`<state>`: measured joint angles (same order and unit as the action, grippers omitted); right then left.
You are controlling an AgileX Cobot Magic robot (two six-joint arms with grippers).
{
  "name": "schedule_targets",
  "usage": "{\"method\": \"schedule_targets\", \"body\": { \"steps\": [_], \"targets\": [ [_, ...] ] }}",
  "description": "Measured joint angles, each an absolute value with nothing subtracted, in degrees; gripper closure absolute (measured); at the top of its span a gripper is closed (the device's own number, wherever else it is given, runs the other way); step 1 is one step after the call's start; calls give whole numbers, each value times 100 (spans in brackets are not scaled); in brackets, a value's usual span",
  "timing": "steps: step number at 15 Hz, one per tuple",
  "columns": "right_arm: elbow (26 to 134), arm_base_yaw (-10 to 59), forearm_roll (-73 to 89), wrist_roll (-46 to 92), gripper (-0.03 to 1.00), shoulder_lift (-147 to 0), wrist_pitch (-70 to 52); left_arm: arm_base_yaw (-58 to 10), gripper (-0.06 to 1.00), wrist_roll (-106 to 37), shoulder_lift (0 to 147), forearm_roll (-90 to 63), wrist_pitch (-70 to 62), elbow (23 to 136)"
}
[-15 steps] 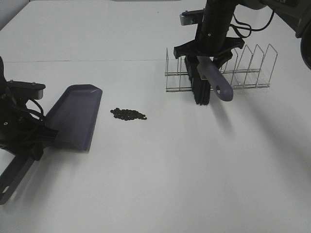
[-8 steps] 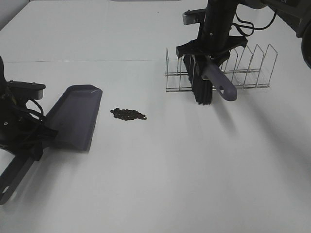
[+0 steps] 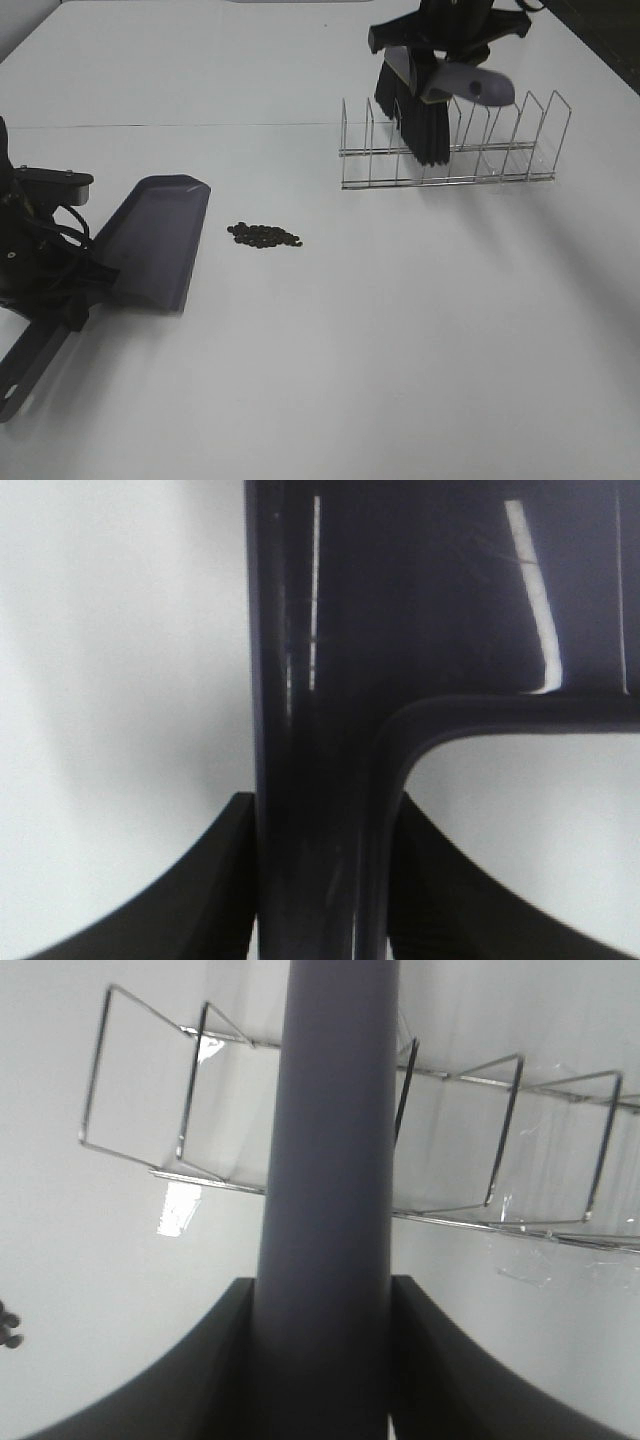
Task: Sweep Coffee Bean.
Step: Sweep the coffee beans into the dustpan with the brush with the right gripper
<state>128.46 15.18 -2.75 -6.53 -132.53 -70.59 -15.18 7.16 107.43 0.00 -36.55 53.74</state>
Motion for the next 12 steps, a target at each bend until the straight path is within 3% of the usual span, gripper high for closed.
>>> {"method": "schedule_targets", "body": {
  "steps": [8, 12],
  "targets": [
    [11339, 1518, -476, -625, 68, -11459, -7076, -1518, 61, 716, 10743, 69, -3678, 5374],
    [9735, 1518, -378, -670, 68, -10319, -6875, -1518, 61, 716, 10743, 218, -3764, 5374]
  ]
}}
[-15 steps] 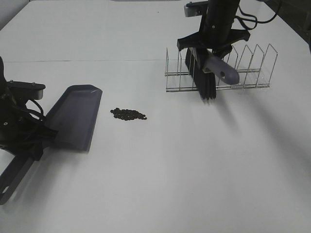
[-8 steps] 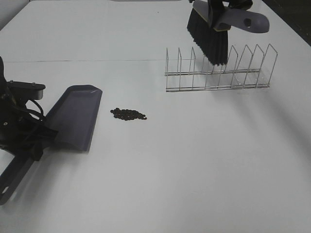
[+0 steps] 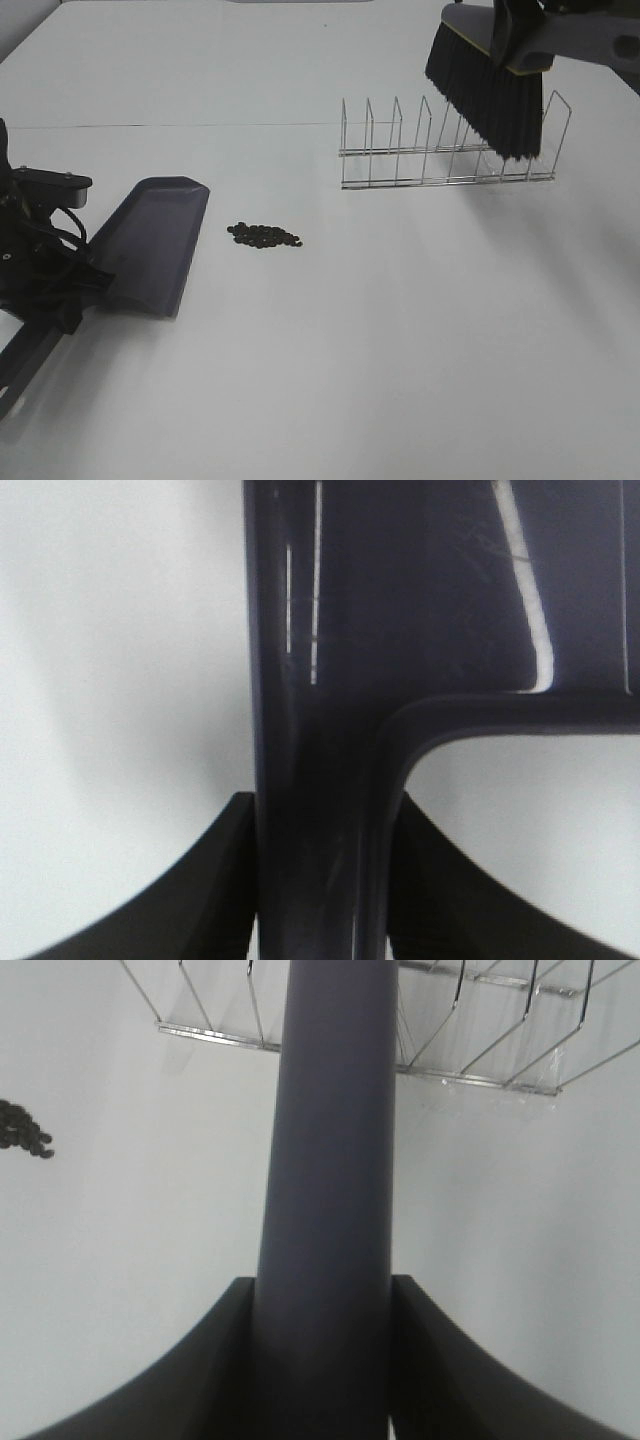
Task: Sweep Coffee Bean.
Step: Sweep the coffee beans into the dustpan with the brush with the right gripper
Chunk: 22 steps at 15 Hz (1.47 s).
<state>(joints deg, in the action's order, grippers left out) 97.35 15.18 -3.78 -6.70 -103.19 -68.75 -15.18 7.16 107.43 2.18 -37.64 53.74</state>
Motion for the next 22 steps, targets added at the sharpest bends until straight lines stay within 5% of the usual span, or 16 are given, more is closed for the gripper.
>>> {"method": "schedule_targets", "body": {
  "steps": [8, 14, 22],
  "targets": [
    [6578, 1599, -252, -1003, 68, -9603, -5111, -1518, 61, 705, 10743, 292, -3782, 5374],
    [6875, 2790, -1576, -2143, 68, -10611, -4847, -1518, 61, 590, 10846, 298, -3782, 5374],
    [9282, 3913, -1587, -1719, 68, -12617, -5449, -1518, 61, 567, 10898, 281, -3782, 5374]
  ]
}}
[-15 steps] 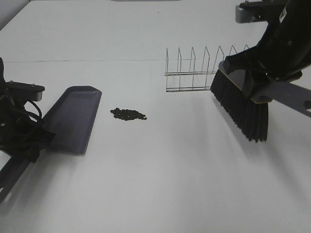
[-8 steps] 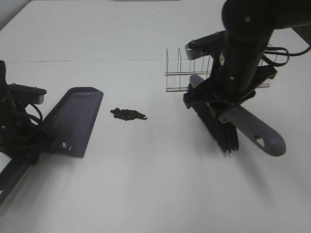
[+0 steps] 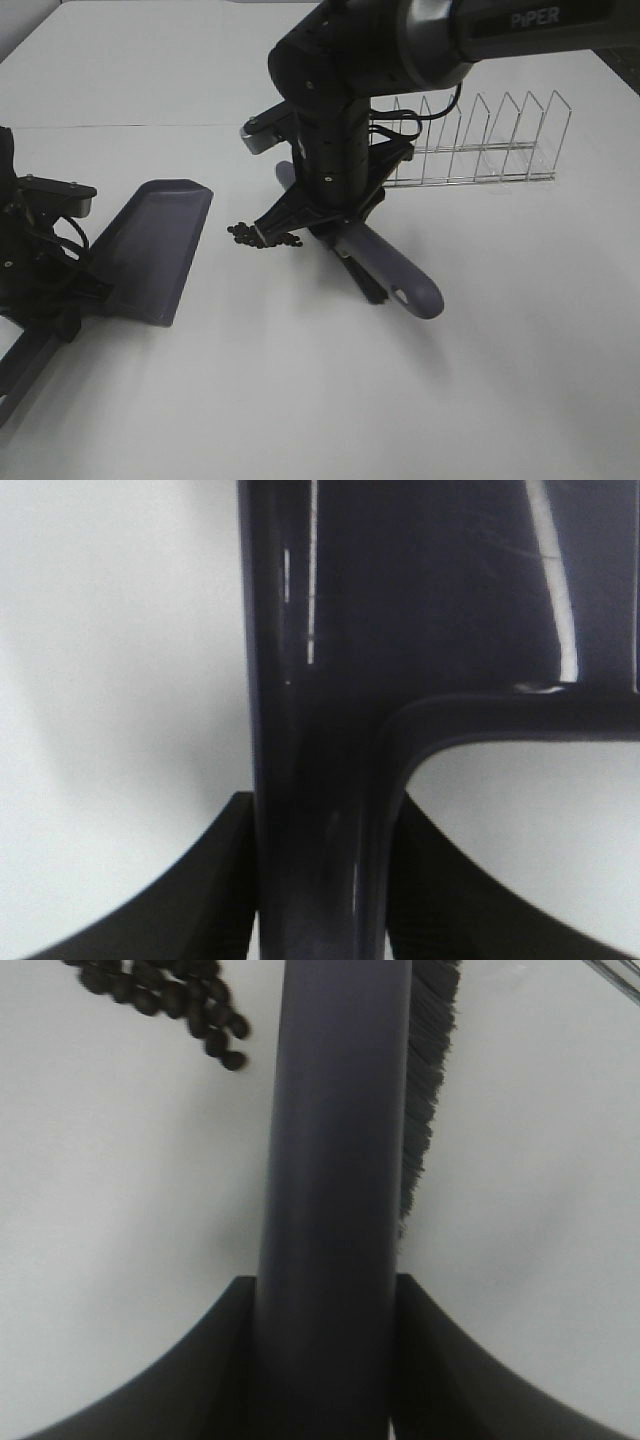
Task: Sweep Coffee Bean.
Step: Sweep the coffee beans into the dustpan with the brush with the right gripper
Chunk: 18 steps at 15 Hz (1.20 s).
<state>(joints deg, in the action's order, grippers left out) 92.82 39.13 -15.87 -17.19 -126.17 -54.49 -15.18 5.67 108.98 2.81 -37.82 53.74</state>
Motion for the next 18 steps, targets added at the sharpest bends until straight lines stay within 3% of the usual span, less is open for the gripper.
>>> {"method": "schedule_targets", "body": {
  "steps": [8, 18],
  "targets": [
    [10611, 3913, 590, -372, 68, -13493, -5489, -1518, 61, 441, 10898, 120, -3816, 5374],
    [10766, 3913, 2710, 699, 68, -13613, -4956, -1518, 61, 441, 10898, 34, -3833, 5374]
  ]
}}
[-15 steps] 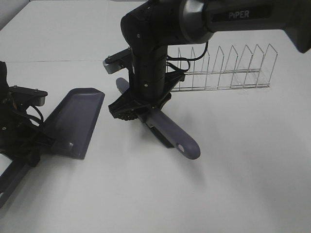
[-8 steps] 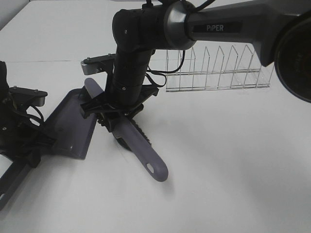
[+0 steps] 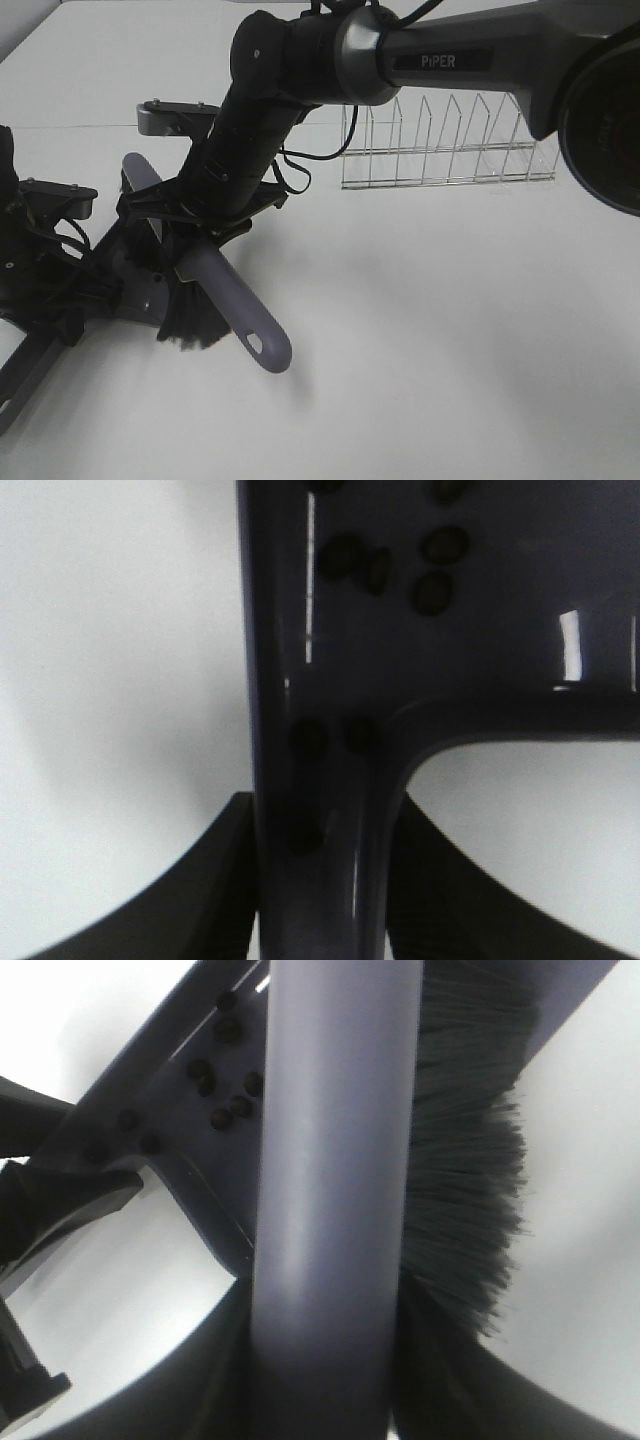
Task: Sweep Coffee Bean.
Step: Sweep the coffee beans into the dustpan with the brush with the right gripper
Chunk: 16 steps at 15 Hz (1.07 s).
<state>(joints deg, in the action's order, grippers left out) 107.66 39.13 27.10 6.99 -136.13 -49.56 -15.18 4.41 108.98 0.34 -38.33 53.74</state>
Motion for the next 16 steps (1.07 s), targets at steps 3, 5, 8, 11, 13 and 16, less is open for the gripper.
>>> {"method": "schedule_targets", "body": {
  "steps": [3, 5, 8, 11, 13, 16],
  "targets": [
    [11104, 3913, 2750, 854, 68, -13642, -4973, -1518, 61, 441, 10898, 0, -3833, 5374],
    [11345, 3913, 2744, 934, 68, -13671, -5013, -1518, 61, 441, 10898, 0, -3833, 5374],
    [11843, 3913, 2315, 1003, 68, -13677, -5277, -1518, 61, 441, 10898, -29, -3833, 5374],
    [12525, 3913, 1461, 705, 68, -13677, -6045, -1518, 61, 441, 10898, -69, -3862, 5374],
    [12588, 3913, 842, 407, 68, -13677, -6434, -1518, 61, 441, 10898, -69, -3896, 5374],
    [12410, 3913, -229, -195, 68, -13677, -6801, -1518, 61, 441, 10898, -40, -3919, 5374]
  ]
}}
